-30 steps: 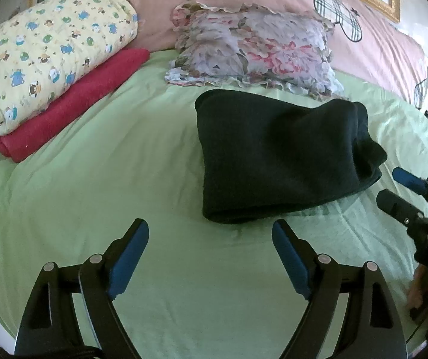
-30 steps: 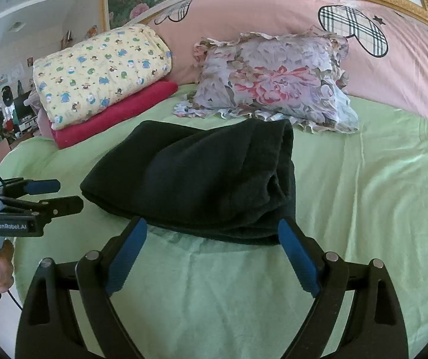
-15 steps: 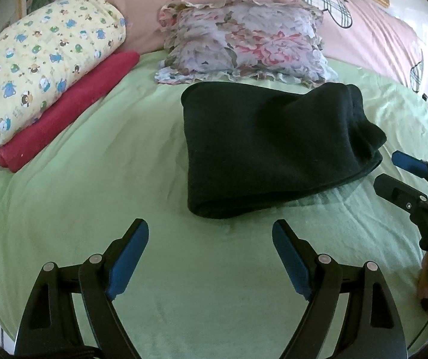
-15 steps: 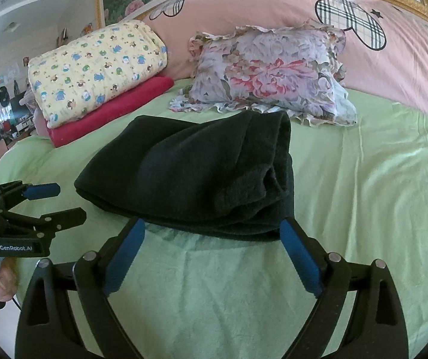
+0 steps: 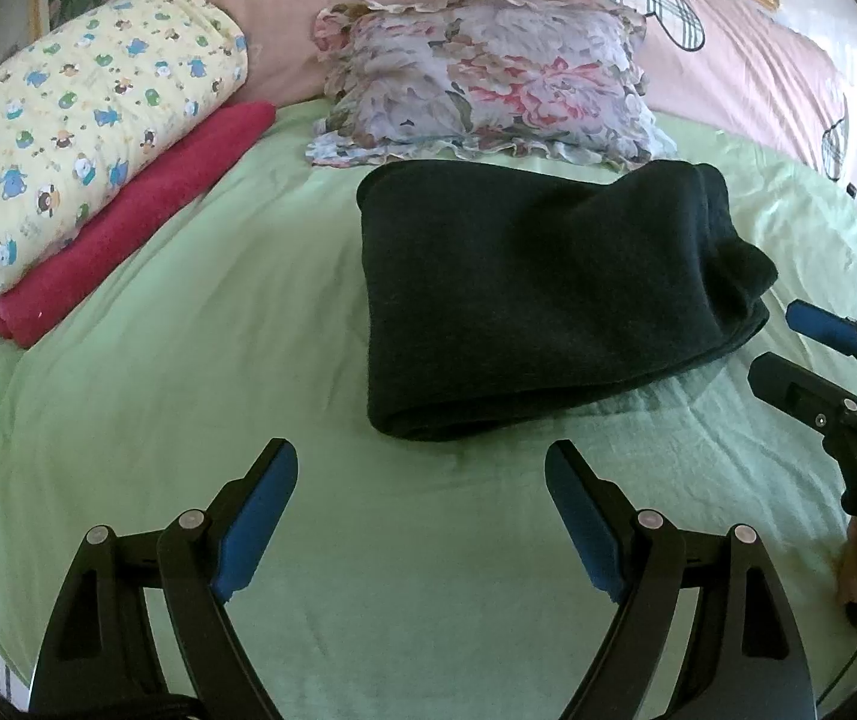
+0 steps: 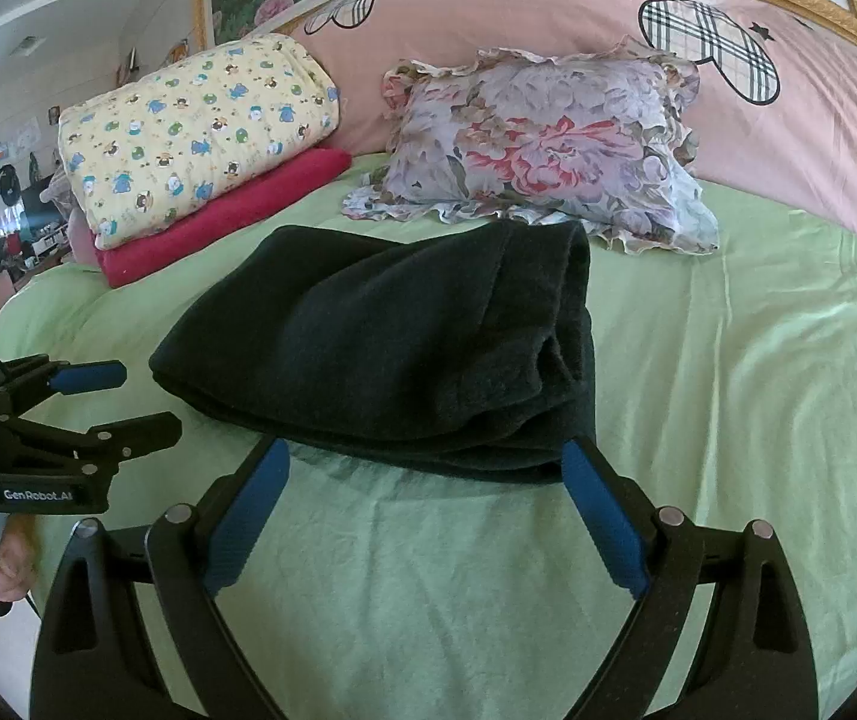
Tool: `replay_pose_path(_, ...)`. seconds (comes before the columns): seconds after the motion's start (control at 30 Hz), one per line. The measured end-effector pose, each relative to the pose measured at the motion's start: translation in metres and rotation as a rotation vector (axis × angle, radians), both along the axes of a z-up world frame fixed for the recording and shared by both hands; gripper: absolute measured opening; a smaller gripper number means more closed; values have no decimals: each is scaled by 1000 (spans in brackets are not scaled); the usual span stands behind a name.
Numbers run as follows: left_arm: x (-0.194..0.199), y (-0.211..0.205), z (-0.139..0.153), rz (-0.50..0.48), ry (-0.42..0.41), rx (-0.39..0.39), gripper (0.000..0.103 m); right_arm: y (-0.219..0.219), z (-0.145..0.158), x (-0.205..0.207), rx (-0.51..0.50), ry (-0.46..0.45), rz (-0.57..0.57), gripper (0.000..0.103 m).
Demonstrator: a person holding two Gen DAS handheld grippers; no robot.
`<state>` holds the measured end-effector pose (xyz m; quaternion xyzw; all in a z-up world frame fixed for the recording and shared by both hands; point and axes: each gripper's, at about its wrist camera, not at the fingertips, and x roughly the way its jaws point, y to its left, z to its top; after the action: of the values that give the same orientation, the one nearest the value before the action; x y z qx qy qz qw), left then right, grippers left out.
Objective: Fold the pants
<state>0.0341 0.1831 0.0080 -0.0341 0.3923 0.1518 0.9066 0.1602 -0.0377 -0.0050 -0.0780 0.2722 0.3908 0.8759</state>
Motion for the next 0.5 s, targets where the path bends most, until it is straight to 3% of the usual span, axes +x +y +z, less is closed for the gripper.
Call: replay_pose_path(0.5,3,-3,0,-19,17,9,85,10,0,1,-32,33,36,93)
